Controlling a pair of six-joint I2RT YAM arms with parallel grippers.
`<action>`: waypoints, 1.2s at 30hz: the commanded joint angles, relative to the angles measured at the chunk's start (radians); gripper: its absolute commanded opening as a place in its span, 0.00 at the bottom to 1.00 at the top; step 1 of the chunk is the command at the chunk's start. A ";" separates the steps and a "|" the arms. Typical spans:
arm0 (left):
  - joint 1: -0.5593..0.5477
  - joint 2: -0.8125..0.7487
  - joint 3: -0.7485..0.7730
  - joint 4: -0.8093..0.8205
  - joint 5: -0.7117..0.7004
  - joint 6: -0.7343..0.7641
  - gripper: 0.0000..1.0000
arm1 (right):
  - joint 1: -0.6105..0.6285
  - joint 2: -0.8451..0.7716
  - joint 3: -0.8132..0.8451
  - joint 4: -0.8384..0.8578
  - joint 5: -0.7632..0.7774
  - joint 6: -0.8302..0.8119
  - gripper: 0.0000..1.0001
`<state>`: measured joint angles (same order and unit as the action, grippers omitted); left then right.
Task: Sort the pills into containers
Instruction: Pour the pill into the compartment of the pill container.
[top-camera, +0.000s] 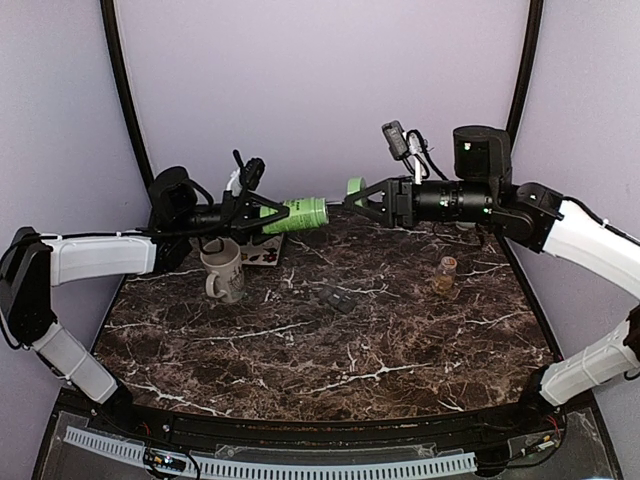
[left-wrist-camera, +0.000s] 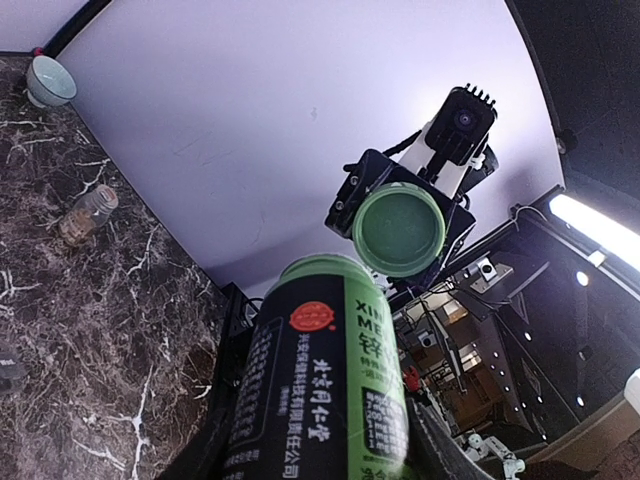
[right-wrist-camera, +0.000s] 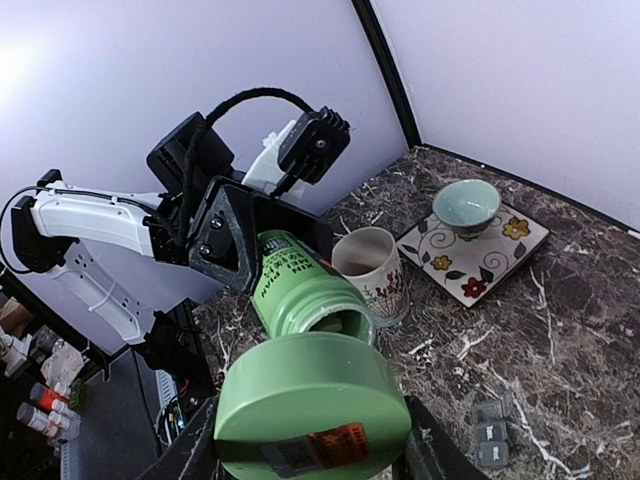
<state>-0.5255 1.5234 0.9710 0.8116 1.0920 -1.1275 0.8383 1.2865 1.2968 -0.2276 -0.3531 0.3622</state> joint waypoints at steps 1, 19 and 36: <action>-0.002 -0.080 -0.064 0.033 -0.082 0.059 0.00 | 0.005 -0.048 -0.054 0.071 0.059 0.029 0.33; -0.140 -0.134 -0.307 0.105 -0.431 0.170 0.00 | -0.019 -0.140 -0.220 0.071 0.148 0.035 0.31; -0.237 -0.014 -0.438 0.318 -0.652 0.184 0.00 | -0.089 -0.221 -0.336 0.078 0.139 0.035 0.30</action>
<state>-0.7555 1.4906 0.5606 1.0061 0.4950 -0.9543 0.7670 1.0904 0.9825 -0.1852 -0.2058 0.3981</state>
